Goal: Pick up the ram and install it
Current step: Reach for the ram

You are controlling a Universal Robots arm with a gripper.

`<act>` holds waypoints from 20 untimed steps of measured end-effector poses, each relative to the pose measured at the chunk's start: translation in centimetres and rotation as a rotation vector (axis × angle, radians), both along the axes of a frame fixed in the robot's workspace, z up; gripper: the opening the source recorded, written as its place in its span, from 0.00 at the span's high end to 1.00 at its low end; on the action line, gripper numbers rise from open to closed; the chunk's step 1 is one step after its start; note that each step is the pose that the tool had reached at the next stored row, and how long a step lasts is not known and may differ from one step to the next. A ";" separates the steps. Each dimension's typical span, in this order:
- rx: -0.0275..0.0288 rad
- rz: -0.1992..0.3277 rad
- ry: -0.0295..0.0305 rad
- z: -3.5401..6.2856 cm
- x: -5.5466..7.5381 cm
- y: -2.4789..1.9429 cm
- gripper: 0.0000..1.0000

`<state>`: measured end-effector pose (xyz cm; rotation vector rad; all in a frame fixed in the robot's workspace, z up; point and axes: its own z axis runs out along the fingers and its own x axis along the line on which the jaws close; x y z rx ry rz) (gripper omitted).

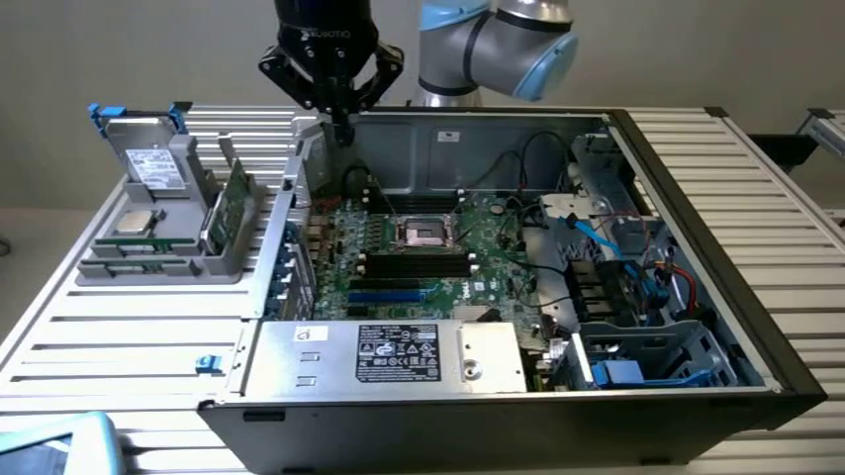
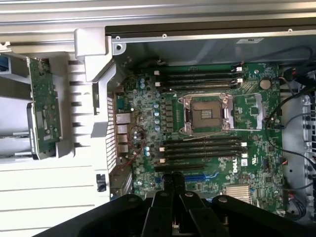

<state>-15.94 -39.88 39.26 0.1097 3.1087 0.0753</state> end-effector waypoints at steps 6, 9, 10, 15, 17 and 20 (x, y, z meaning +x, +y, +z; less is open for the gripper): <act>0.0001 0.000 -0.0051 0.00 -2.6 0.00 0.89; 0.0000 0.000 -0.0076 0.00 -3.8 0.00 0.89; 0.0000 0.000 -0.0083 0.00 -4.3 0.00 0.89; -0.0001 0.000 -0.0113 0.00 -6.5 0.00 0.89; 0.0000 0.000 -0.0119 0.00 -7.5 0.00 0.89; 0.0000 0.000 -0.0125 0.00 -8.8 0.00 0.89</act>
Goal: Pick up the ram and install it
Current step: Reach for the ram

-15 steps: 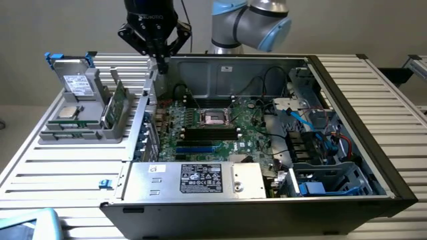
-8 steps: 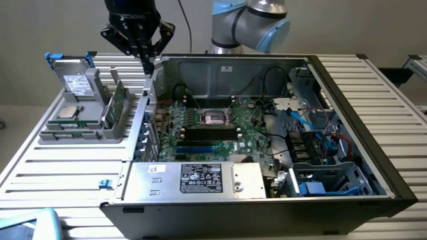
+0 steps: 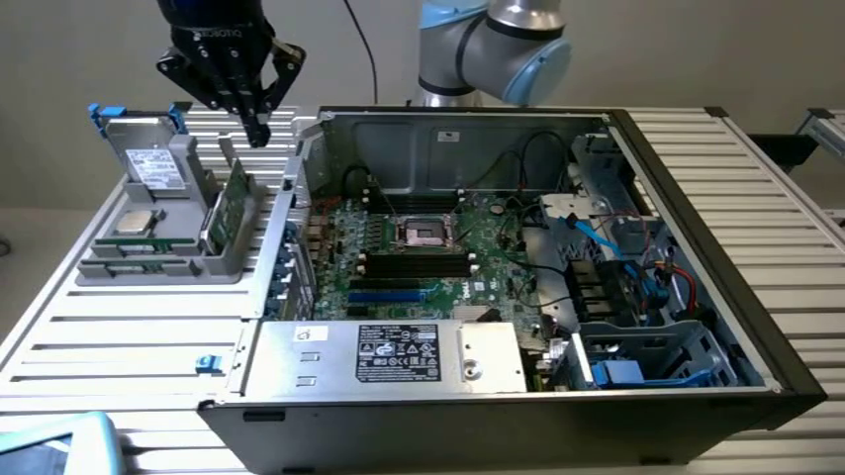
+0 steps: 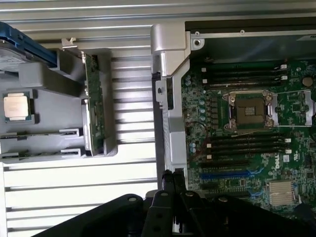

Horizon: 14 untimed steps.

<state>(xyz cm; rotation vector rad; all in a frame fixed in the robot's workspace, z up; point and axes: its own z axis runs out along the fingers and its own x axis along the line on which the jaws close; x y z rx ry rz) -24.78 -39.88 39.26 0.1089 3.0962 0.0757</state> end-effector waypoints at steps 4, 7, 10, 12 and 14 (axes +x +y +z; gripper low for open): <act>0.0000 0.000 -0.0004 0.00 -1.8 0.01 0.89; 0.0000 0.000 -0.0004 -0.01 -3.2 0.11 0.89; 0.0000 0.000 -0.0004 -0.02 -4.5 0.26 0.89; 0.0000 0.000 -0.0004 -0.03 -5.4 0.31 0.89; -0.0001 0.000 -0.0003 -0.03 -6.4 0.35 0.89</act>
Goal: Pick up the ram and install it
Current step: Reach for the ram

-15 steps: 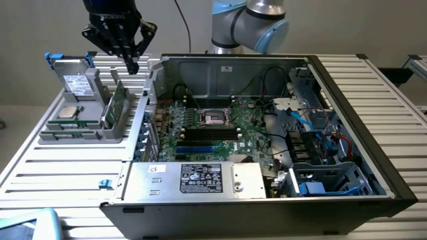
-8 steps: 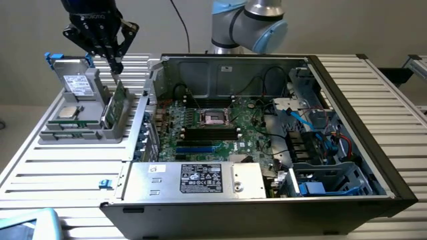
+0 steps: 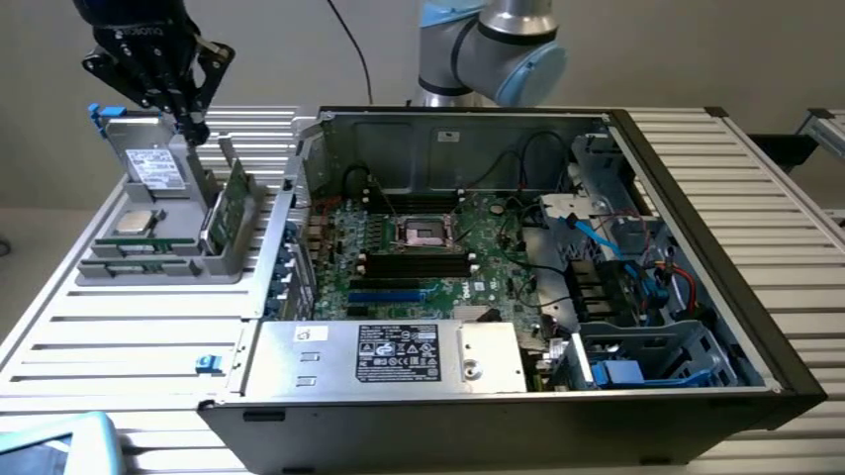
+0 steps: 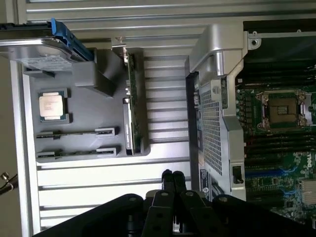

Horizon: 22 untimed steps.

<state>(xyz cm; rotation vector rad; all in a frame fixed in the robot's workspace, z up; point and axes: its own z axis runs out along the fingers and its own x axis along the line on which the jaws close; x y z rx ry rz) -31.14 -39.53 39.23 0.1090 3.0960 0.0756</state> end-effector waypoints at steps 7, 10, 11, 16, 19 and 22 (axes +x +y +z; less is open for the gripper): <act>0.0000 0.000 -0.0001 0.00 -3.2 0.13 0.89; 0.0000 0.000 0.0000 0.00 -4.5 0.18 0.89; 0.0001 0.000 -0.0001 -0.01 -5.0 0.20 0.89; 0.0001 0.000 -0.0001 -0.01 -7.3 0.35 0.89; 0.0001 0.000 -0.0001 -0.02 -8.6 0.54 0.89; 0.0001 0.000 -0.0001 -0.05 -10.0 0.84 0.89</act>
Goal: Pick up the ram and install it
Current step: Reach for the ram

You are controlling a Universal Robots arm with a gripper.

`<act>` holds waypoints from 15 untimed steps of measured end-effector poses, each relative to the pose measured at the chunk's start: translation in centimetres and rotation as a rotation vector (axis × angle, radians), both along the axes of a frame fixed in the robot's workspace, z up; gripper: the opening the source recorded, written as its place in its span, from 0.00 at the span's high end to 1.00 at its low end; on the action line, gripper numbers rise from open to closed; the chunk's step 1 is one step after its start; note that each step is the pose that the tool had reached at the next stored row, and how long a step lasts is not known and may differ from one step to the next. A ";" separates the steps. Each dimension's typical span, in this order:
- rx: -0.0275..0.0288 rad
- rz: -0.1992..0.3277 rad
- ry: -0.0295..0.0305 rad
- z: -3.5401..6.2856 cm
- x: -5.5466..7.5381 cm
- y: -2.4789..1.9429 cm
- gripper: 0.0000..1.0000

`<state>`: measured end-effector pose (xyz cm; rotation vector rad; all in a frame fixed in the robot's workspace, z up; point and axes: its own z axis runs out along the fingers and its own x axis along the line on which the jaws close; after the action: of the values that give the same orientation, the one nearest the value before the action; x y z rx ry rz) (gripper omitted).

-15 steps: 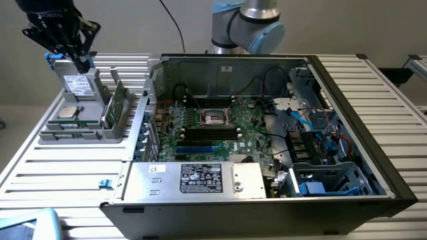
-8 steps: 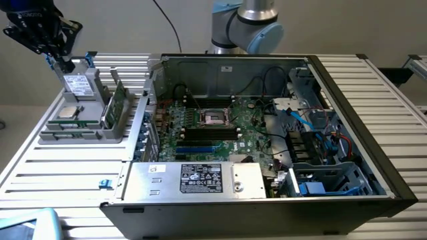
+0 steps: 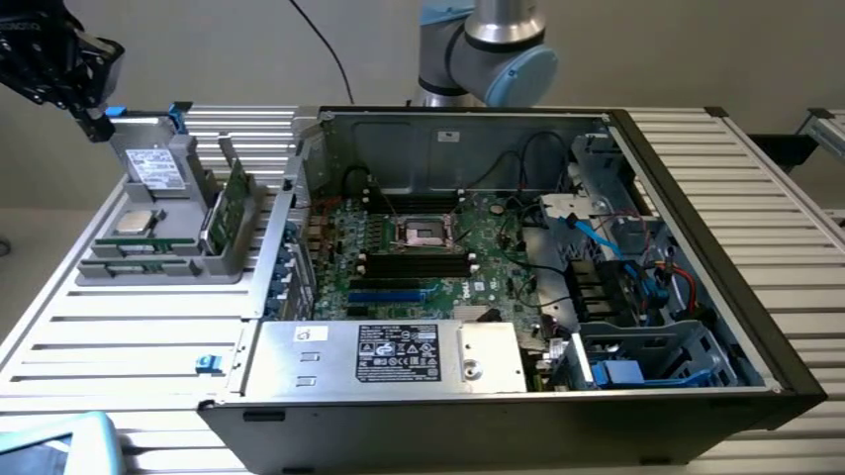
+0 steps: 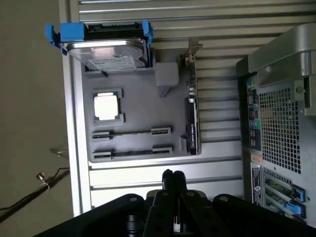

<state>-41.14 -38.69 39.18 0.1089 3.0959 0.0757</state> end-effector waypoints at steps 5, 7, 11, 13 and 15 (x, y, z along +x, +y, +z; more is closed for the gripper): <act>-0.0001 0.000 0.0000 -0.10 -2.2 0.77 0.89; -0.0001 0.000 0.0000 -0.15 -3.0 1.03 0.89; -0.0002 0.000 -0.0001 -0.28 -4.0 1.87 0.89; -0.0003 0.000 0.0007 -0.31 -4.2 2.16 0.89; -0.0002 0.000 0.0011 -0.34 -4.2 2.29 0.89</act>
<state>-45.39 -36.39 38.84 0.1090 3.0970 0.0754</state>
